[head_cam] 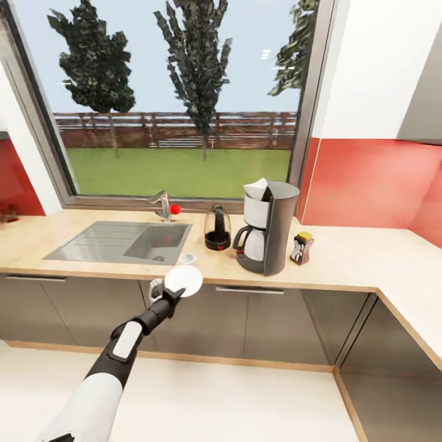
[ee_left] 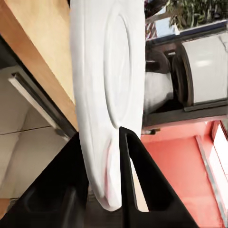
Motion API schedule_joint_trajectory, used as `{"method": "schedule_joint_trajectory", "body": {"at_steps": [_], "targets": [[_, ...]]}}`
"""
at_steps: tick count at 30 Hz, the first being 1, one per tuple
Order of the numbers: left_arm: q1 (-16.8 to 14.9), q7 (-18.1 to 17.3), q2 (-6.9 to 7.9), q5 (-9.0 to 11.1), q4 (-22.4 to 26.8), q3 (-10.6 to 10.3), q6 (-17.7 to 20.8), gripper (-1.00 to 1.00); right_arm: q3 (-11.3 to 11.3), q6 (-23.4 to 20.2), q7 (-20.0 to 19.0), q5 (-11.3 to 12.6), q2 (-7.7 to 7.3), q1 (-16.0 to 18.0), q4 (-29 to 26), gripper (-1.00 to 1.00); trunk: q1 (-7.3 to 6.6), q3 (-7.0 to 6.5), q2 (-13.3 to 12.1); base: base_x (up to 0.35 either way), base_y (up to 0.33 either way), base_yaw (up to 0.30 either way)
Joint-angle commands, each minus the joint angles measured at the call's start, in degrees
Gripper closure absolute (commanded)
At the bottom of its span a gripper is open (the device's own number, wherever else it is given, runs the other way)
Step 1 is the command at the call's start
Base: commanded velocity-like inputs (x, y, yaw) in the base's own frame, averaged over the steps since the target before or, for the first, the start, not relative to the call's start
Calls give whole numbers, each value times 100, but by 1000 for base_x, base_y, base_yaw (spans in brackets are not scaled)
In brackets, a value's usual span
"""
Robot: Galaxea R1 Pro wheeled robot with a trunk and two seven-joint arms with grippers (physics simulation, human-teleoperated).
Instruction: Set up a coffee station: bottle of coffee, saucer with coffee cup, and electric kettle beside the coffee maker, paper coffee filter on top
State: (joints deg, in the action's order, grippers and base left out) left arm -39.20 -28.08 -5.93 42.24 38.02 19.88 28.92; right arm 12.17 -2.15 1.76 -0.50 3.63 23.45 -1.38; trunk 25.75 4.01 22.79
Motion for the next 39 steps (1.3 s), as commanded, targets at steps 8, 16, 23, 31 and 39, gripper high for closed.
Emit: {"method": "schedule_joint_trajectory", "body": {"at_steps": [8, 16, 23, 31, 39], "targets": [[-103, 1291, -307, 529, 5, -27, -599, 100, 31, -25, 14, -2, -37, 2, -11, -100, 3, 34, 13, 0, 0, 253], [-54, 1450, -398, 524, -69, -44, -699, 100, 26, -31, 1, -16, -38, 2, -11, -100, 3, 37, 13, 0, 0, 34], [-46, 1455, -407, 527, -56, -263, -678, 100, 23, -28, 0, -25, -38, 2, -11, -100, 3, 38, 13, 0, -26, 1], [-109, 1454, -407, 531, -6, -402, -677, 100, 23, -30, 7, -20, -38, 2, -10, -100, 3, 38, 13, 2, -229, 0], [-109, 1454, -407, 539, -50, -416, -677, 100, 23, -31, 9, -21, -38, 2, -6, -100, 3, 38, 13, 28, -95, 0]]}}
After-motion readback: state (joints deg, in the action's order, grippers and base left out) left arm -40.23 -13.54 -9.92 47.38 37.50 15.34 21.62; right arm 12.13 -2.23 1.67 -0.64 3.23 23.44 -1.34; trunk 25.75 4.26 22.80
